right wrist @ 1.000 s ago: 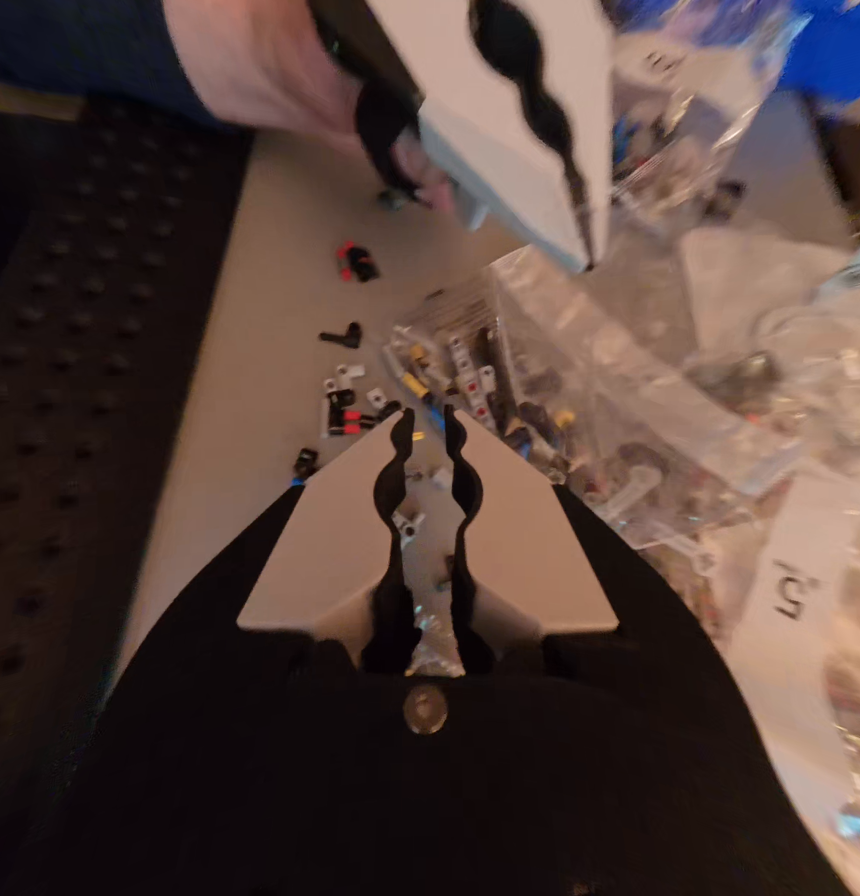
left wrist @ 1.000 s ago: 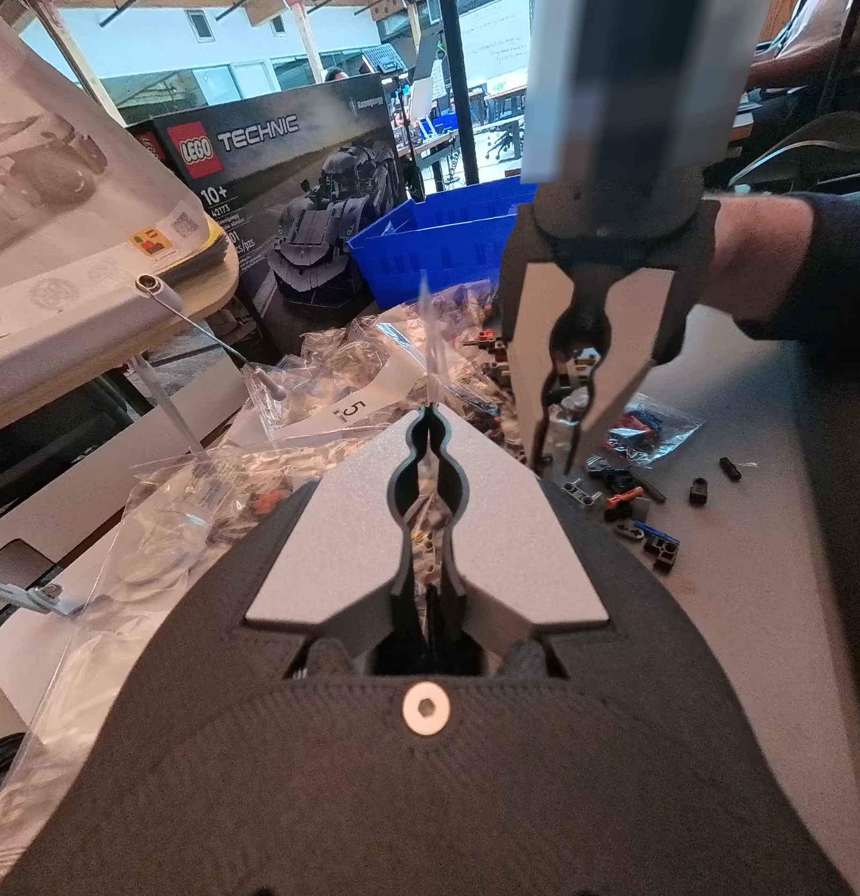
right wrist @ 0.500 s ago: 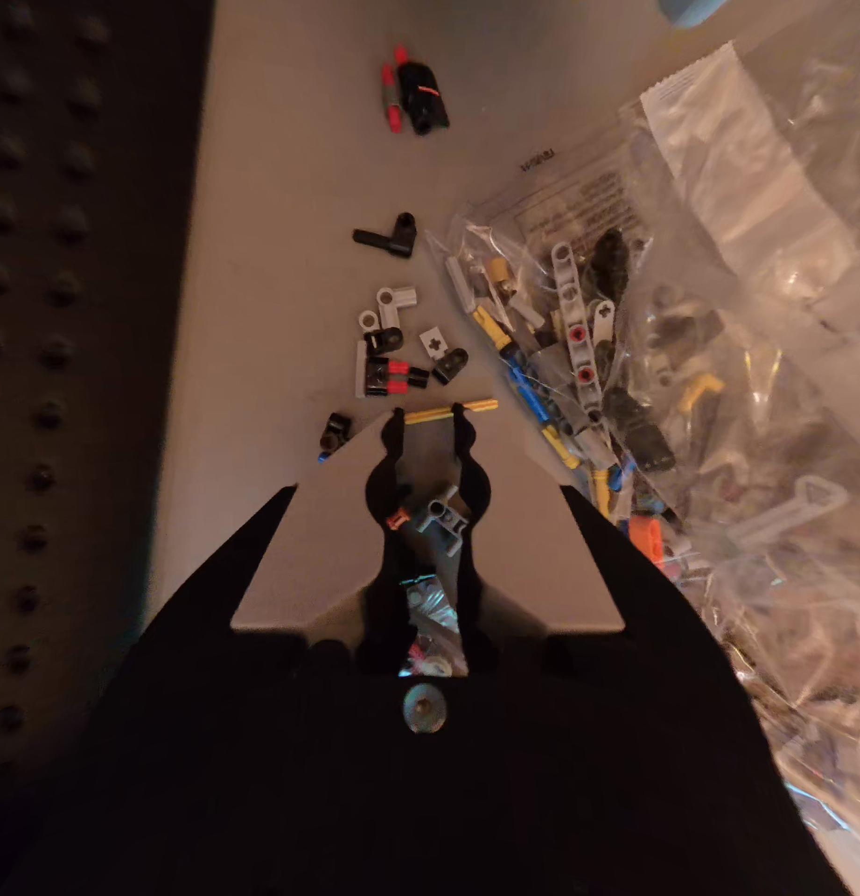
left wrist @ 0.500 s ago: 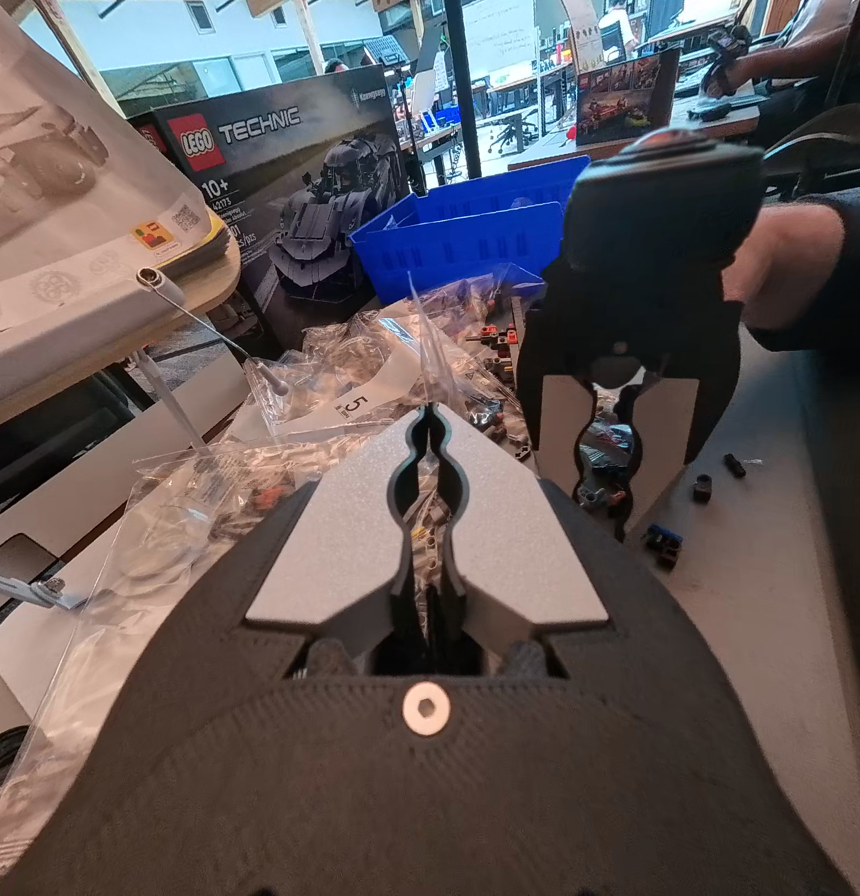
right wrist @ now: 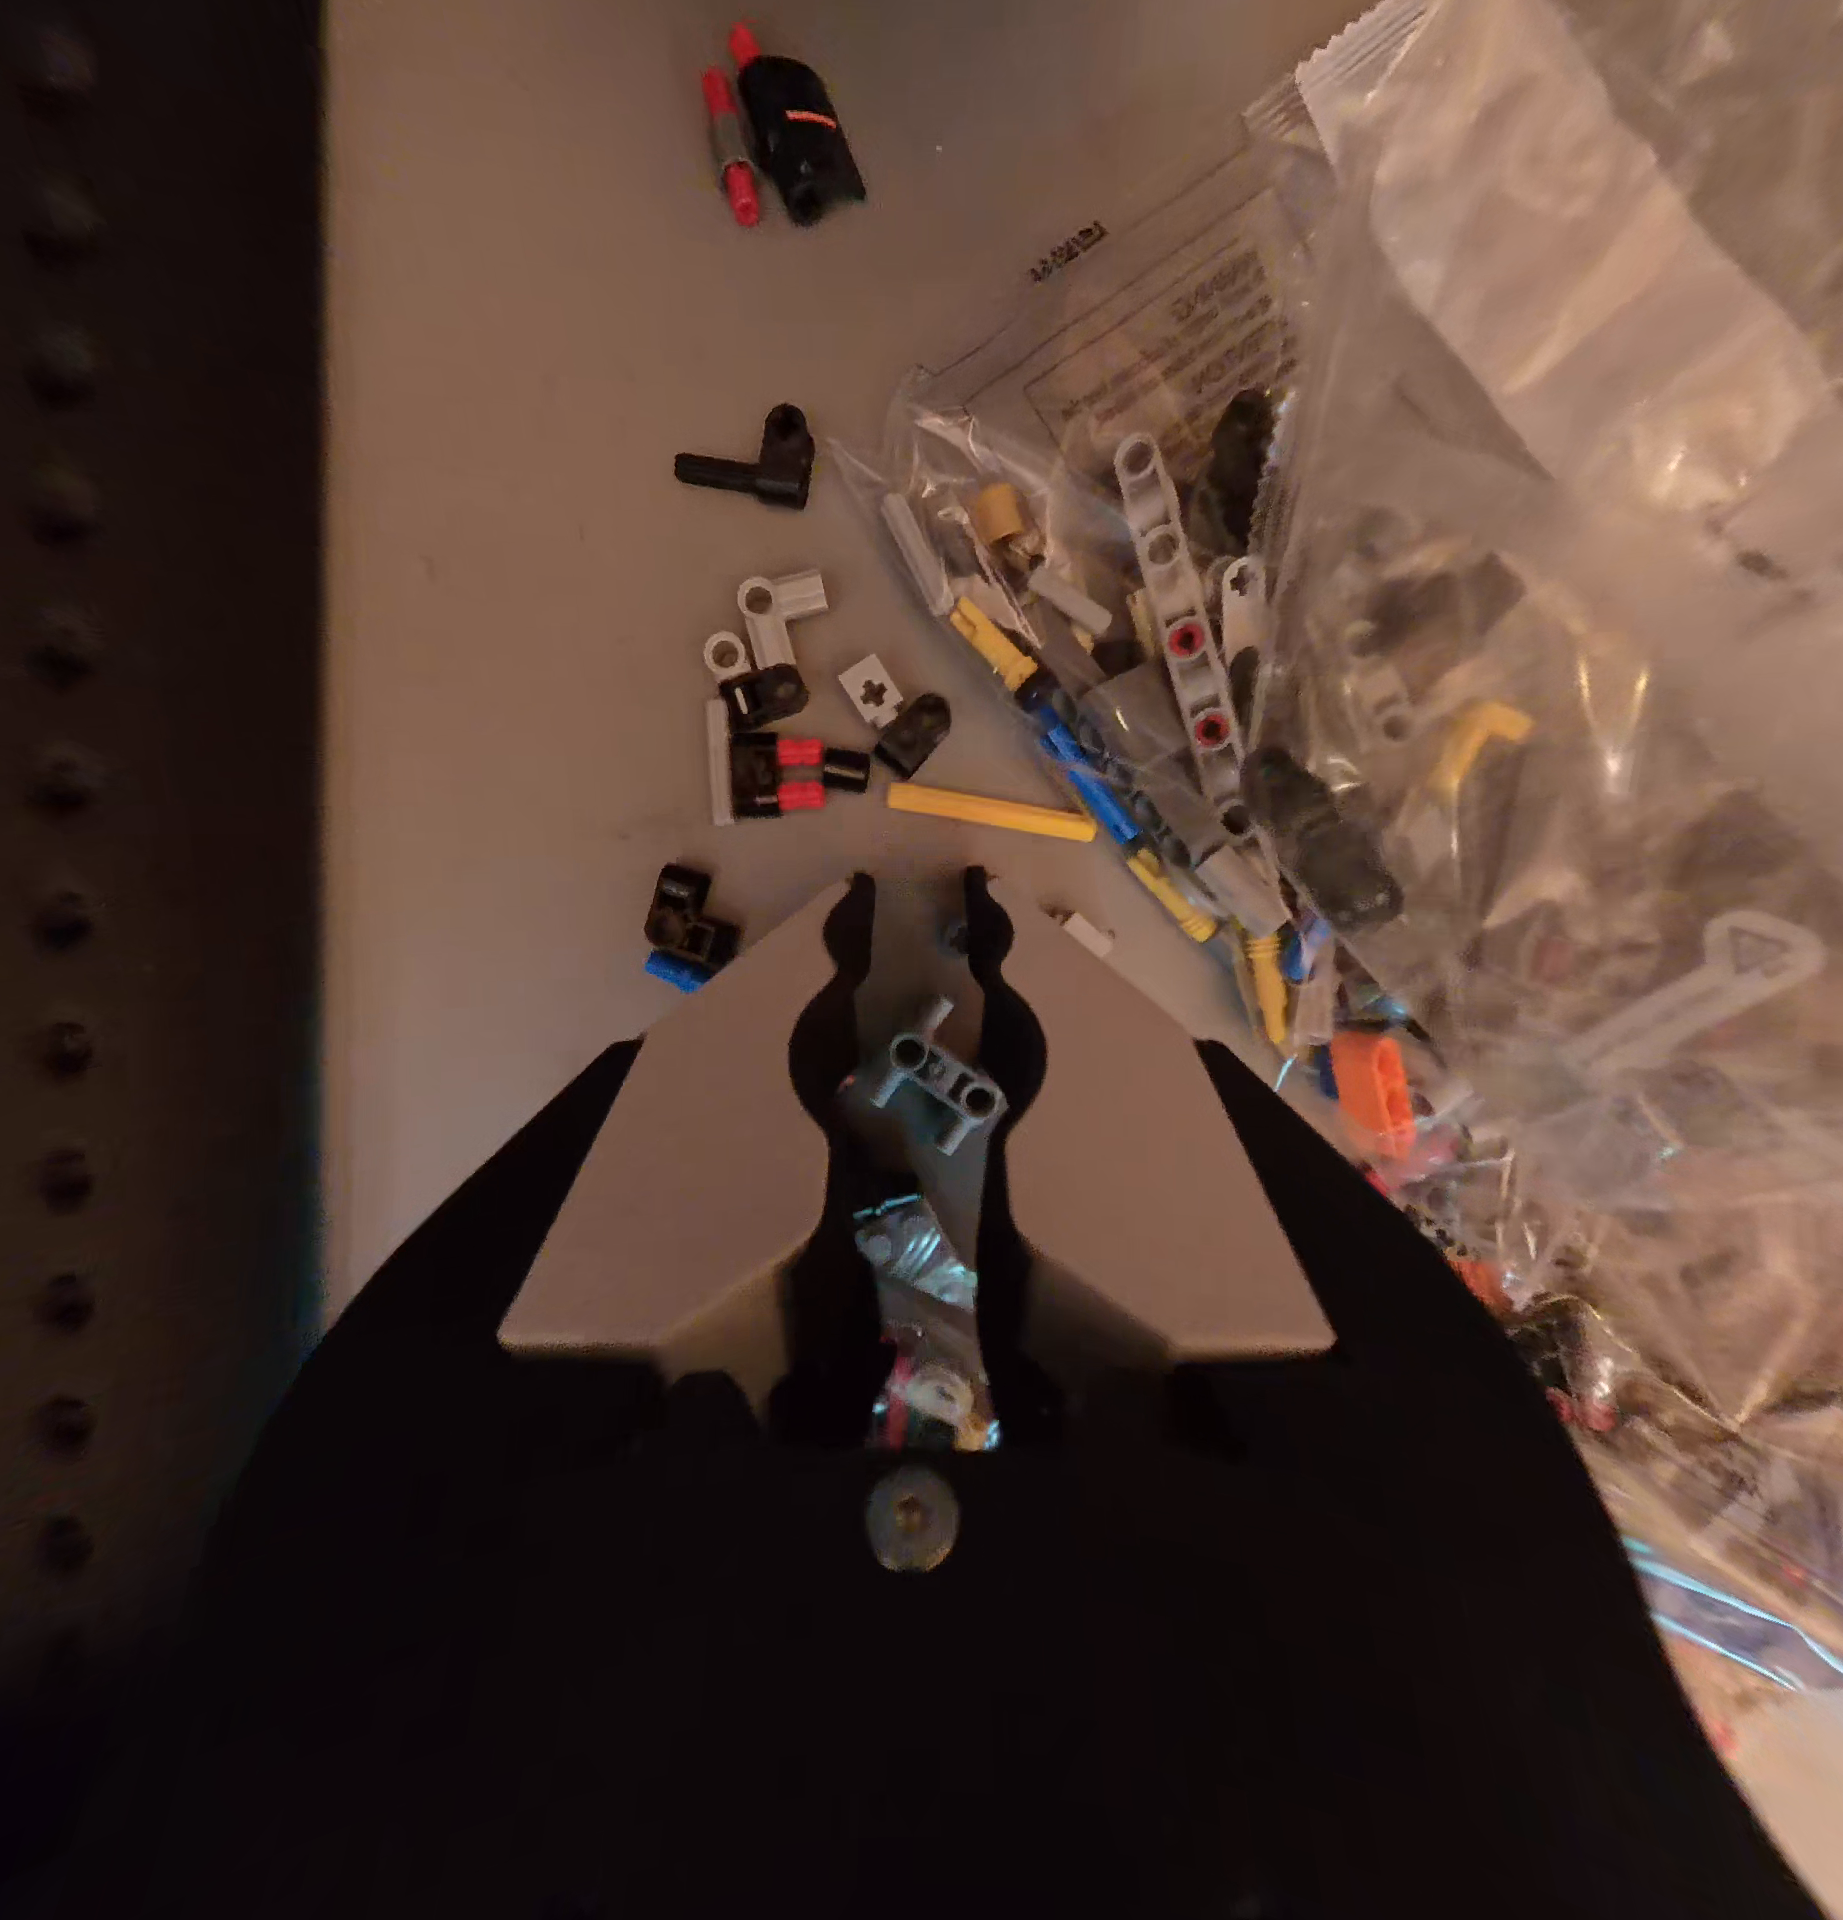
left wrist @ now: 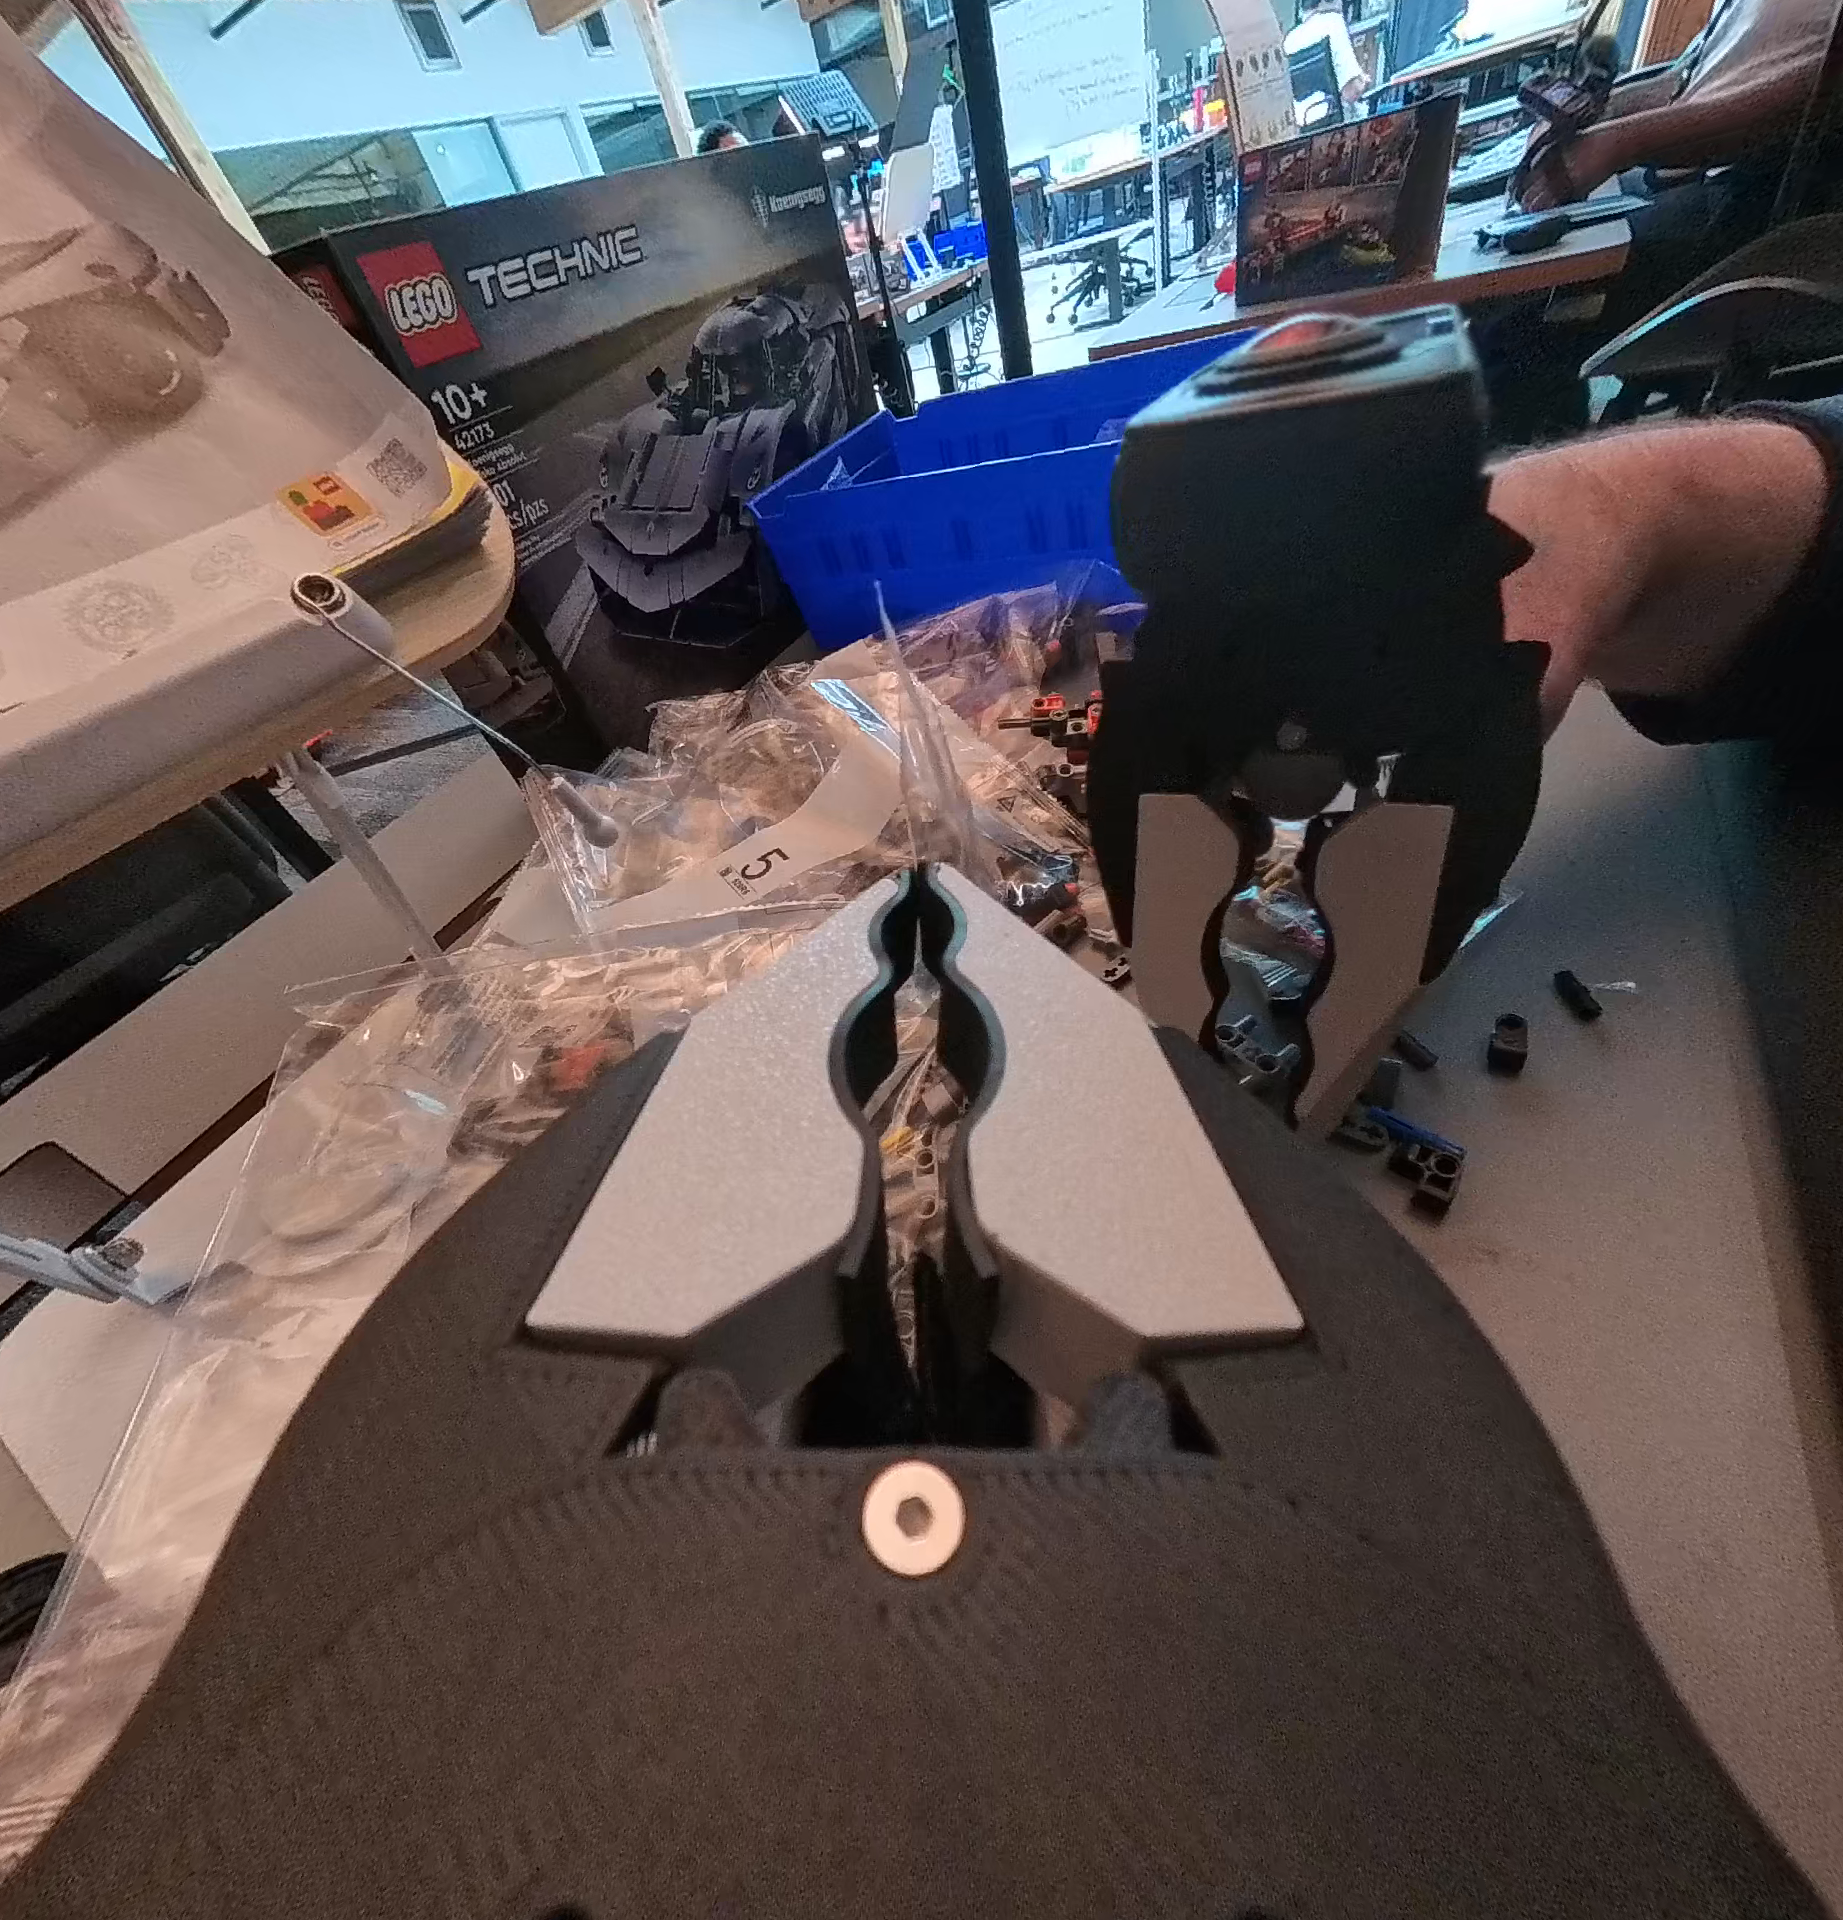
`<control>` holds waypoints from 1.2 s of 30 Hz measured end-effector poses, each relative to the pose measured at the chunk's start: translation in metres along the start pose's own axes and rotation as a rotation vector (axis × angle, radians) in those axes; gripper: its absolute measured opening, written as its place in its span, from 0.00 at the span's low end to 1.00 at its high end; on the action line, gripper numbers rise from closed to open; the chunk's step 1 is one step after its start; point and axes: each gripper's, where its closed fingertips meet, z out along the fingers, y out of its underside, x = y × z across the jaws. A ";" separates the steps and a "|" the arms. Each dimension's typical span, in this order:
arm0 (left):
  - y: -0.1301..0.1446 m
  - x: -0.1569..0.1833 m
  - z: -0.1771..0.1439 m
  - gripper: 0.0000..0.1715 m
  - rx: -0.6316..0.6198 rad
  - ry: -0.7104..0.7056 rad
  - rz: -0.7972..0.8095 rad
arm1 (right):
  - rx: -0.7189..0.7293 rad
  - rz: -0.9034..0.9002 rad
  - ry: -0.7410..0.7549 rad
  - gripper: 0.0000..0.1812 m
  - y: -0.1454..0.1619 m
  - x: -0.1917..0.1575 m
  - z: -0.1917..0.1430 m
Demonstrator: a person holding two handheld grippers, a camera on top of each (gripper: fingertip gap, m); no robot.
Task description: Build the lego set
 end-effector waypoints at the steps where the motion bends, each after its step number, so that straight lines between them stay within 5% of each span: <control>1: 0.000 0.000 0.000 0.00 0.000 0.000 0.000 | 0.003 0.005 -0.006 0.09 -0.001 -0.001 0.001; 23: 0.000 -0.001 0.000 0.00 0.000 -0.004 -0.001 | 0.033 0.018 0.066 0.17 -0.010 0.013 0.003; 36: -0.001 0.000 0.000 0.00 0.002 0.002 0.000 | 0.067 -0.114 -0.122 0.11 0.003 -0.033 -0.026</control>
